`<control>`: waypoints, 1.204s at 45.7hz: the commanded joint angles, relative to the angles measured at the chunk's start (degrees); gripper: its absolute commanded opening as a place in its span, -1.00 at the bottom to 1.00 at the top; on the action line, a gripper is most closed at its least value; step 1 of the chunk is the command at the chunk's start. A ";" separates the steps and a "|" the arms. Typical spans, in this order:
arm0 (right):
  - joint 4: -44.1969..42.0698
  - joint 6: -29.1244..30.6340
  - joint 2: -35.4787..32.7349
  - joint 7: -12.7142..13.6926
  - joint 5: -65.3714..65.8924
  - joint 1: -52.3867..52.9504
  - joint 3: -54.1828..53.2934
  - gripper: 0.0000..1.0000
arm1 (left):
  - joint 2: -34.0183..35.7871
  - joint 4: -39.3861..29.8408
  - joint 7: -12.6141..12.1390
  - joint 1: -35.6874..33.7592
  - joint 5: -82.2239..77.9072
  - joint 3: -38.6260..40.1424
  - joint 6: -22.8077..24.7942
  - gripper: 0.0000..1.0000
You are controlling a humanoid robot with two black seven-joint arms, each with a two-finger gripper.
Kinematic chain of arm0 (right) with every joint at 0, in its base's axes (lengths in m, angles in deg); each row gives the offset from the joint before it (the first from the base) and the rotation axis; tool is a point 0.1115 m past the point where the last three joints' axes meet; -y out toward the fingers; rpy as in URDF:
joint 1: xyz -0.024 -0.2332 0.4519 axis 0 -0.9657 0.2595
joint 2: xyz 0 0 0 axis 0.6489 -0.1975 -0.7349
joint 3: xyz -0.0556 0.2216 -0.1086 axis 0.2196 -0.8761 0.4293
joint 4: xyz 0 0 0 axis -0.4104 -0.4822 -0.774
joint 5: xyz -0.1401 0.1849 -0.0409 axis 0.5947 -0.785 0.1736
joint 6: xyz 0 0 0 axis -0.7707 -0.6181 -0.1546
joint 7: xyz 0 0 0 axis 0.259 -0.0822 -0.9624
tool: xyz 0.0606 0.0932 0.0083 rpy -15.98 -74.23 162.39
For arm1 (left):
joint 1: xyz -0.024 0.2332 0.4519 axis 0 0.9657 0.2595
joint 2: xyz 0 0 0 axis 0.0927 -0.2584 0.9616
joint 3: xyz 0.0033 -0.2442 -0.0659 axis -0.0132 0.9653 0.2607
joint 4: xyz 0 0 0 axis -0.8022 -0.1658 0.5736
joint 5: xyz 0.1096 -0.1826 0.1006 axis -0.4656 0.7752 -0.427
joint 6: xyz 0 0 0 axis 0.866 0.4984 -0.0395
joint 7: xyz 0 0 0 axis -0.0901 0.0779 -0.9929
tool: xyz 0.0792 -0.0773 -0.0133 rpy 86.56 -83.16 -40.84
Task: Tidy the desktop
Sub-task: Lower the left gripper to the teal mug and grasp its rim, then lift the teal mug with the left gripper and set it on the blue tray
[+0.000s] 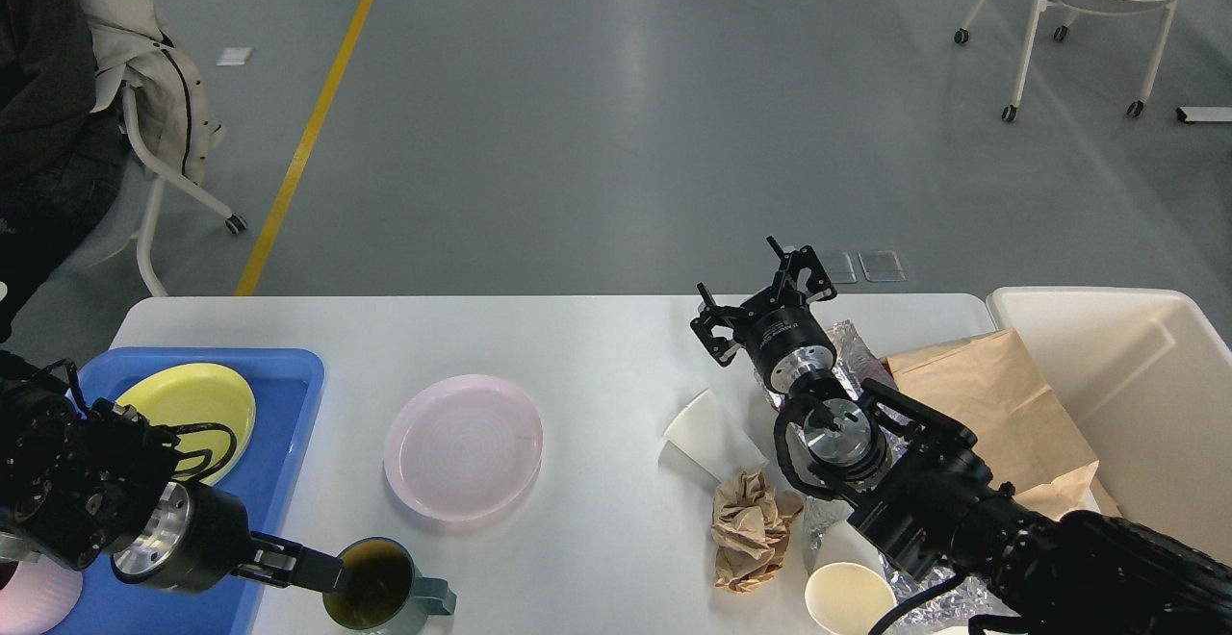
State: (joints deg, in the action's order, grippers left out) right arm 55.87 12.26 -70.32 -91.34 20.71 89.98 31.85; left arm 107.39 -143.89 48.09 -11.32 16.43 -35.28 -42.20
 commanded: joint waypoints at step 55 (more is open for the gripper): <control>0.00 0.00 0.00 0.00 0.00 0.00 0.00 1.00 | -1.63 7.43 -3.34 9.43 0.66 4.91 -4.84 -1.00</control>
State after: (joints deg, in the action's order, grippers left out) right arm 55.86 12.26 -70.33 -91.34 20.71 89.98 31.85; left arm 105.10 -136.02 44.13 -0.60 17.39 -30.36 -47.40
